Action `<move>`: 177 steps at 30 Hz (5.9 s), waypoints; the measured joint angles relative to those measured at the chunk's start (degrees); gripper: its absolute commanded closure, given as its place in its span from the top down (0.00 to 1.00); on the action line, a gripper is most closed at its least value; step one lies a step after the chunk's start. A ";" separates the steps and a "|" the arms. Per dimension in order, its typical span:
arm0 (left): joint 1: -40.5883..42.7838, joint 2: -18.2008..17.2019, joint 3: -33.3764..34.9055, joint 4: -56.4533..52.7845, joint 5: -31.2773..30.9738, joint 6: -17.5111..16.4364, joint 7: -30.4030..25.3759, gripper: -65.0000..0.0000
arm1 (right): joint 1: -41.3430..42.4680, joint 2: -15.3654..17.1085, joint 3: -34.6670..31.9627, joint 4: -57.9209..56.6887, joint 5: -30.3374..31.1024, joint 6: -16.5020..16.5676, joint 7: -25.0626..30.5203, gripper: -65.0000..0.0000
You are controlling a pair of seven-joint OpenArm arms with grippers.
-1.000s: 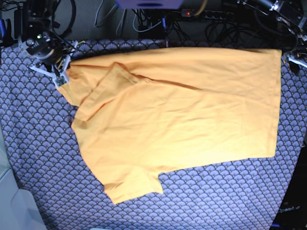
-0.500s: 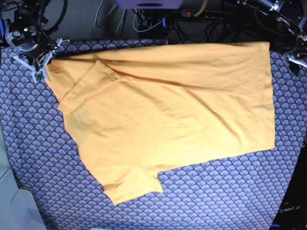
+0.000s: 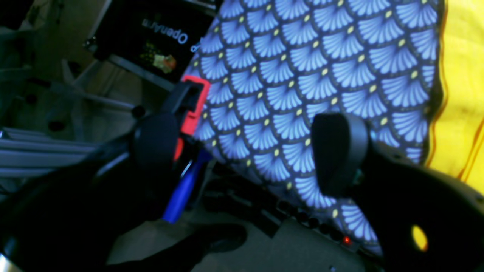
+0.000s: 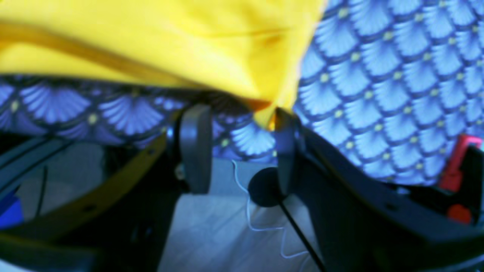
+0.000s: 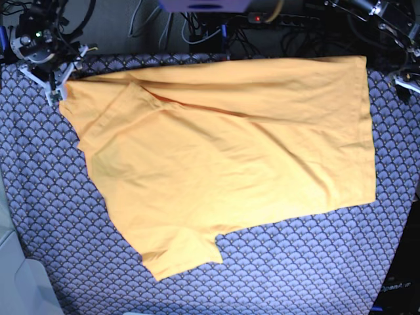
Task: Fold the T-shirt properly
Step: 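Open the right gripper and lift both arms off the shirt, then move both grippers down to the two hem corners of the shirt, then close both grippers on the hem corners of the shirt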
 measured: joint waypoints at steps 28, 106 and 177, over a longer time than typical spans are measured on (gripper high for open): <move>-14.14 1.53 21.38 -7.67 -0.42 12.04 0.31 0.84 | 51.74 10.34 -23.89 -41.97 -7.13 0.39 8.52 0.43; -2.91 4.50 21.70 8.28 -0.66 13.57 6.62 0.84 | 67.08 11.19 -24.41 -93.09 -7.82 -12.87 53.20 0.49; -17.66 1.99 20.92 -5.84 -0.02 14.67 6.25 0.83 | 59.54 9.70 -24.41 -80.70 -7.63 -12.87 49.29 0.00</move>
